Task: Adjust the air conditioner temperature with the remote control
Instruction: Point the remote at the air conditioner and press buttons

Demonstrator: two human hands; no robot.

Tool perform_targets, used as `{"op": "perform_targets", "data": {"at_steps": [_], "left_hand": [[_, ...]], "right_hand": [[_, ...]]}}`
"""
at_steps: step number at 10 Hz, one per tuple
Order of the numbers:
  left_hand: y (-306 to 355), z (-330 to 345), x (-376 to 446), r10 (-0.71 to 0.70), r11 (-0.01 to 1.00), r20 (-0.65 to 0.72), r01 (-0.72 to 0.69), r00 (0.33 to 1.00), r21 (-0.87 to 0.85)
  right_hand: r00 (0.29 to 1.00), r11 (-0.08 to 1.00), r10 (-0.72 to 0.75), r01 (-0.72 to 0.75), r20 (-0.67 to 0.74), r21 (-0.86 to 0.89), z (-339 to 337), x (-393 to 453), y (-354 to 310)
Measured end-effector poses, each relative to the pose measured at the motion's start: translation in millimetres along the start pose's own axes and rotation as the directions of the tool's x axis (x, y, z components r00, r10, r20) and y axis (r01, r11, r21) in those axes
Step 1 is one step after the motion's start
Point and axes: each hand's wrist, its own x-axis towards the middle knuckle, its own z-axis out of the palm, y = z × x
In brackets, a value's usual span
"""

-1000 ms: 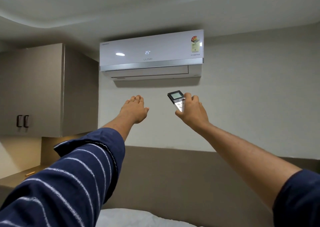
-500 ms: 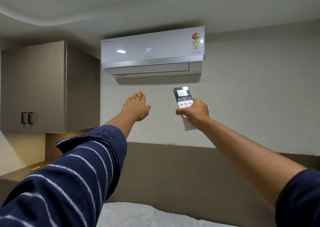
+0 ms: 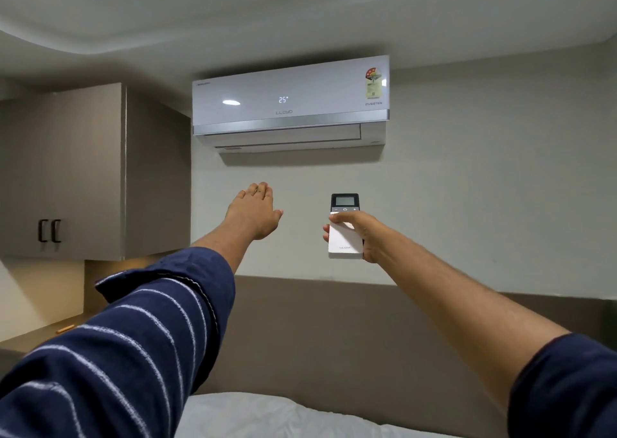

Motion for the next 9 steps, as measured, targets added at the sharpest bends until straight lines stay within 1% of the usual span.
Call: {"op": "perform_targets", "data": {"at_steps": [1, 2, 6, 9], "left_hand": [[-2.1, 0.2, -2.8, -0.011, 1.0, 0.007, 0.011, 1.0, 0.009], [-3.2, -1.0, -4.1, -0.018, 1.0, 0.011, 0.018, 1.0, 0.015], [1.9, -12.4, 3.8, -0.015, 0.999, -0.048, 0.017, 0.999, 0.031], [8.4, -9.9, 8.3, -0.001, 1.0, -0.039, 0.002, 0.999, 0.025]], "right_hand": [[0.999, 0.999, 0.039, -0.04, 0.027, 0.033, 4.0, -1.8, -0.2], [0.999, 0.998, 0.038, -0.04, 0.036, 0.056, 7.8, -0.7, 0.4], [0.999, 0.999, 0.027, -0.027, 0.033, 0.019, 15.8, 12.0, 4.6], [0.999, 0.998, 0.0, -0.002, 0.036, 0.059, 7.1, 16.2, 8.3]]}}
